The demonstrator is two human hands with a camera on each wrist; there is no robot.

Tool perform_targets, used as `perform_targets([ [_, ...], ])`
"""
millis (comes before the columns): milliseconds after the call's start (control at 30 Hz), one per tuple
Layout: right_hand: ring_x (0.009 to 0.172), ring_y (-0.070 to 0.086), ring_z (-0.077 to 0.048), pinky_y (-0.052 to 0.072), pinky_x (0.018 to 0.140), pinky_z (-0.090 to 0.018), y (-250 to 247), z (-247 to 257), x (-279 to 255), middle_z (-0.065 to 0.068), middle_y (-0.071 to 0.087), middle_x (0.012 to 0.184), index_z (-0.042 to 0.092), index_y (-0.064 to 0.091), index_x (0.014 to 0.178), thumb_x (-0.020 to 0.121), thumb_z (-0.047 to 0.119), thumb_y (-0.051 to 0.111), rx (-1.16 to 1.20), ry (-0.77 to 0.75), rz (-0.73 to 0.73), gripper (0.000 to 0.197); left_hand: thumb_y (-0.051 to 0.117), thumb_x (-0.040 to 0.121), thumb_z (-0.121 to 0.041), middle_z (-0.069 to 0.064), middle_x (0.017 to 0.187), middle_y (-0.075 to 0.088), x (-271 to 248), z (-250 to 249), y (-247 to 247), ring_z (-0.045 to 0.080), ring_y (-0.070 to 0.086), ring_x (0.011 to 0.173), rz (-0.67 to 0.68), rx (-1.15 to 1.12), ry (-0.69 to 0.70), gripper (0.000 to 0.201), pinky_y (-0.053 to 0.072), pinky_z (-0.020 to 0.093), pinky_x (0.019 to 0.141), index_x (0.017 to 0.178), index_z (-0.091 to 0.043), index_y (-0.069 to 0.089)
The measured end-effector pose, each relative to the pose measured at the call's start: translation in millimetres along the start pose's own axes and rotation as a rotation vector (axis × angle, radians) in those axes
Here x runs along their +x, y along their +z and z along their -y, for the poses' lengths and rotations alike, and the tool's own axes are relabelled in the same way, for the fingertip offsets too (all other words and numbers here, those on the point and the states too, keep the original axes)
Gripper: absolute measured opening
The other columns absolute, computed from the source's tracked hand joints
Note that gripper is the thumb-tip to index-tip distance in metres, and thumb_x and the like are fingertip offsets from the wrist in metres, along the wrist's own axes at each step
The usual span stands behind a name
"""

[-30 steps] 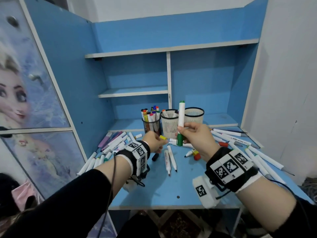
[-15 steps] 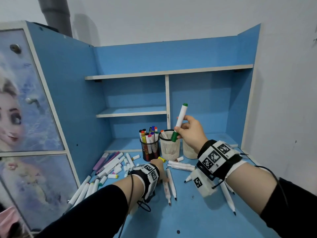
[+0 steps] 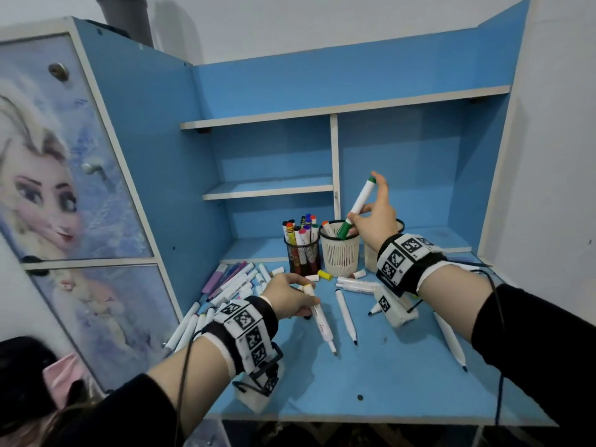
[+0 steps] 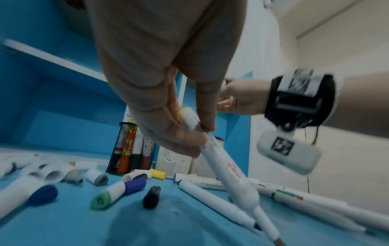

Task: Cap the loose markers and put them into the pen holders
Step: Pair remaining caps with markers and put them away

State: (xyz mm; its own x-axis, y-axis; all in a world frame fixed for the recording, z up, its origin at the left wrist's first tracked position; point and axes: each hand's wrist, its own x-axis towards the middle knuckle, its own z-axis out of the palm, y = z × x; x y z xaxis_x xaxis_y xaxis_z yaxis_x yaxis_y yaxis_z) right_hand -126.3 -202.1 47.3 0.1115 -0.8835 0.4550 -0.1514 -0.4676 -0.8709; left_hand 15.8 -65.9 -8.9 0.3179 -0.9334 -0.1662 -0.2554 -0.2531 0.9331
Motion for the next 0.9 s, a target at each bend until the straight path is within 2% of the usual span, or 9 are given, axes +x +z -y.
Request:
perform_targets([
  [67, 0.073, 0.067, -0.027, 0.058, 0.072, -0.045, 6.1, -1.8, 4.0, -0.01, 0.062, 0.082, 0.033, 0.031, 0.133, 0.084, -0.003, 0.062, 0.012, -0.018, -0.021, 0.068, 0.07, 0.078, 0.005, 0.013, 0.079, 0.064, -15.9, 11.7, -5.6, 0.021, 0.066, 0.065, 0.019, -0.148, -0.029, 0.021, 0.059, 0.027, 0.062, 0.096, -0.004, 0.062],
  [133, 0.079, 0.066, -0.028, 0.057, 0.076, -0.049, 12.4, -3.3, 8.1, -0.01, 0.06, 0.09, 0.03, 0.035, 0.127, 0.085, -0.003, 0.059, 0.002, -0.031, -0.05, 0.059, 0.068, 0.078, 0.009, 0.013, 0.077, 0.065, -30.0, 24.6, -8.7, 0.021, 0.068, 0.064, 0.043, -0.265, -0.07, 0.02, 0.06, 0.029, 0.062, 0.094, -0.003, 0.063],
  [267, 0.09, 0.063, -0.029, 0.054, 0.081, -0.046, 22.2, -8.1, 14.5, -0.011, 0.057, 0.102, 0.021, 0.039, 0.122, 0.089, -0.003, 0.054, -0.089, -0.075, -0.078, 0.044, 0.064, 0.079, 0.014, 0.018, 0.076, 0.064, -47.2, 52.1, -3.9, 0.021, 0.068, 0.059, 0.025, -0.482, -0.116, 0.021, 0.06, 0.03, 0.059, 0.095, 0.001, 0.061],
  [367, 0.093, 0.062, -0.031, 0.052, 0.084, -0.046, 27.7, -15.5, 19.4, -0.017, 0.061, 0.104, 0.014, 0.043, 0.12, 0.089, -0.002, 0.054, -0.168, -0.114, -0.067, 0.036, 0.065, 0.08, 0.01, 0.021, 0.084, 0.066, -54.8, 70.7, 8.6, 0.023, 0.069, 0.069, -0.013, -0.568, -0.082, 0.02, 0.057, 0.023, 0.059, 0.097, -0.001, 0.062],
  [433, 0.092, 0.061, -0.033, 0.052, 0.083, -0.043, 30.5, -22.4, 22.3, -0.019, 0.062, 0.102, 0.01, 0.045, 0.118, 0.089, -0.002, 0.053, -0.222, -0.136, -0.041, 0.032, 0.065, 0.08, 0.008, 0.022, 0.084, 0.068, -57.8, 81.1, 18.5, 0.024, 0.069, 0.073, -0.048, -0.63, -0.017, 0.023, 0.057, 0.023, 0.063, 0.102, 0.002, 0.062],
  [533, 0.09, 0.059, -0.029, 0.048, 0.083, -0.036, 32.0, -31.4, 25.7, -0.017, 0.062, 0.1, 0.006, 0.05, 0.116, 0.09, -0.001, 0.054, -0.289, -0.152, -0.008, 0.027, 0.066, 0.08, 0.008, 0.013, 0.067, 0.068, -59.4, 91.0, 29.0, 0.022, 0.069, 0.072, -0.081, -0.635, 0.093, 0.028, 0.057, 0.025, 0.069, 0.106, 0.004, 0.06],
  [600, 0.085, 0.056, -0.025, 0.049, 0.084, -0.036, 31.8, -36.2, 28.3, -0.012, 0.06, 0.095, 0.006, 0.052, 0.115, 0.09, 0.0, 0.055, -0.325, -0.161, 0.011, 0.025, 0.065, 0.08, 0.009, 0.01, 0.062, 0.067, -58.5, 93.3, 30.1, 0.021, 0.068, 0.071, -0.099, -0.633, 0.131, 0.028, 0.057, 0.026, 0.071, 0.106, 0.005, 0.059],
  [767, 0.091, 0.06, -0.032, 0.048, 0.079, -0.037, 31.1, -50.5, 38.6, -0.016, 0.064, 0.098, 0.01, 0.053, 0.114, 0.09, 0.011, 0.058, -0.503, -0.153, 0.093, 0.024, 0.064, 0.08, 0.01, 0.016, 0.071, 0.069, -56.2, 92.7, 28.0, 0.024, 0.069, 0.073, -0.156, -0.697, 0.141, 0.022, 0.059, 0.028, 0.071, 0.101, 0.002, 0.06],
  [900, 0.096, 0.059, -0.037, 0.049, 0.083, -0.041, 32.6, -58.6, 42.7, -0.019, 0.064, 0.1, 0.011, 0.058, 0.114, 0.094, 0.019, 0.053, -0.624, -0.141, 0.091, 0.022, 0.063, 0.081, 0.01, 0.017, 0.071, 0.068, -54.5, 91.6, 28.5, 0.022, 0.069, 0.069, -0.188, -0.727, 0.141, 0.02, 0.058, 0.025, 0.066, 0.097, -0.001, 0.06],
])
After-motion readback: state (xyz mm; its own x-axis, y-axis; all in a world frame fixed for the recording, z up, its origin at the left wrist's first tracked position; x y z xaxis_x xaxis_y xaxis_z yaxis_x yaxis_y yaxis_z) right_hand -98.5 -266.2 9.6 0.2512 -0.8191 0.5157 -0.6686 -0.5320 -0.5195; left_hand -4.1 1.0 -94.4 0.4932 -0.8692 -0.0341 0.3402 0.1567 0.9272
